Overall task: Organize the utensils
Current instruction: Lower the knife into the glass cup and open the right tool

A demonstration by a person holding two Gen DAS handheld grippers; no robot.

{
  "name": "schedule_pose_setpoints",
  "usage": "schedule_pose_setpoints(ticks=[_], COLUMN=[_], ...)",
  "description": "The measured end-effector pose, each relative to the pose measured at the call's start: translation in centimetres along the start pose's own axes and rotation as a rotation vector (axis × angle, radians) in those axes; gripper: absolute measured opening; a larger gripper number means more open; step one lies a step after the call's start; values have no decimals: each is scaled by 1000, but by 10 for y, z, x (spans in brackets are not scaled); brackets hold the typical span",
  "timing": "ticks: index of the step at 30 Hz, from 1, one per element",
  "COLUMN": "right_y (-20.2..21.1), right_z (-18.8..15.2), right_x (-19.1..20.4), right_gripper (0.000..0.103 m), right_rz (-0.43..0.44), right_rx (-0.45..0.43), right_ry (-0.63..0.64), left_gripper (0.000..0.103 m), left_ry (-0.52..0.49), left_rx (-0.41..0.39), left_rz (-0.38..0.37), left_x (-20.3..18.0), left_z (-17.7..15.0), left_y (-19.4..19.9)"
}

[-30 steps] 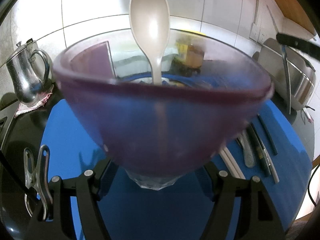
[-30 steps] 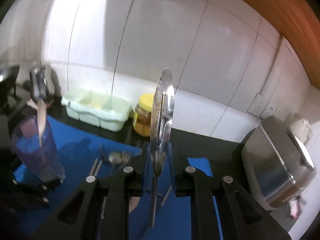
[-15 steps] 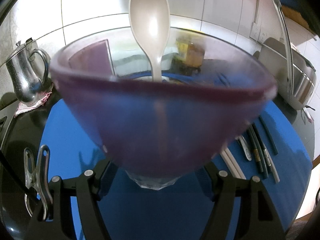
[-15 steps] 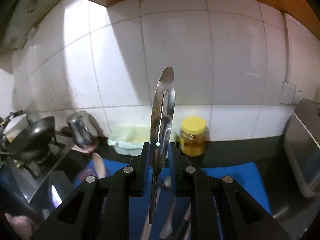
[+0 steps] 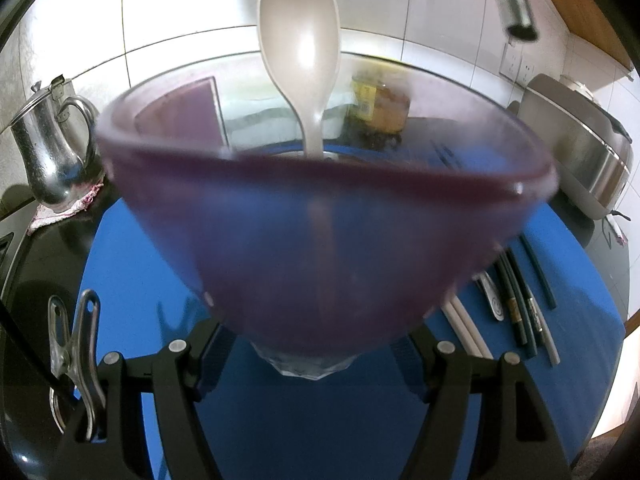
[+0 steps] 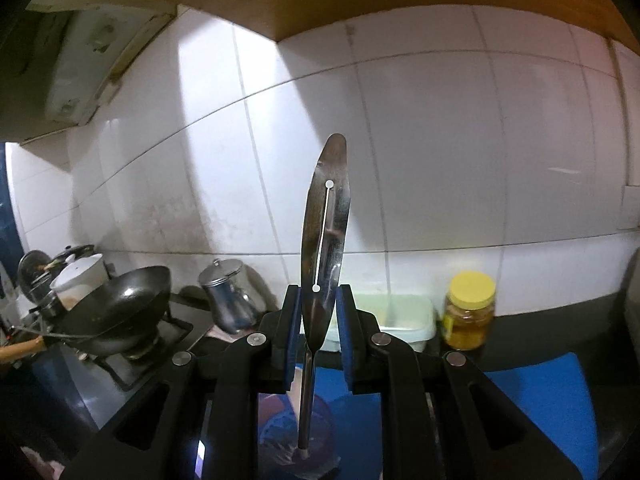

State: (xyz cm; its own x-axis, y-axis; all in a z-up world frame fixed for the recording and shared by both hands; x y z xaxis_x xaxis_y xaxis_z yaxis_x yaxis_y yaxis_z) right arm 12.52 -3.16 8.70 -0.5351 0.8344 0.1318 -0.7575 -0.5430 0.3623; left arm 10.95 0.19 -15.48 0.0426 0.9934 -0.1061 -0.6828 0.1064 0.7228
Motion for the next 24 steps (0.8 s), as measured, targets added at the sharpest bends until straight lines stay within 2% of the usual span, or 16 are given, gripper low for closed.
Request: schedule_pose_setpoints(ticks=[12, 24], right_y=[-38, -52], right_z=[-54, -86], right_x=[-4, 0], right_gripper=[19, 19], right_rz=[19, 42], right_rx=[166, 276], right_ry=[-4, 24], left_gripper=[74, 74], left_ry=[0, 1], left_rx=[2, 4], left_rz=[0, 0], left_x=[0, 0], left_z=[-1, -1], left_y=[0, 0])
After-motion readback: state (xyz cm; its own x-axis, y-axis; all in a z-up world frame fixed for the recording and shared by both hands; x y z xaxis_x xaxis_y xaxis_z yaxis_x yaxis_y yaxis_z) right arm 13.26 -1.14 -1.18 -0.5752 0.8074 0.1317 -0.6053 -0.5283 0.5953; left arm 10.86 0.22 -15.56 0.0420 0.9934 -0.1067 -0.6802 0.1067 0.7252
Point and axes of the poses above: each gripper's, at about its wrist camera, not at the fingertips, and y roughly against the way its jaws point, x to its left, z to its top, the point moved 10 cm from there along -y, roughly the way its jaws point, and after that the axes turned 4 degrees about y, right-handed, at the moved point
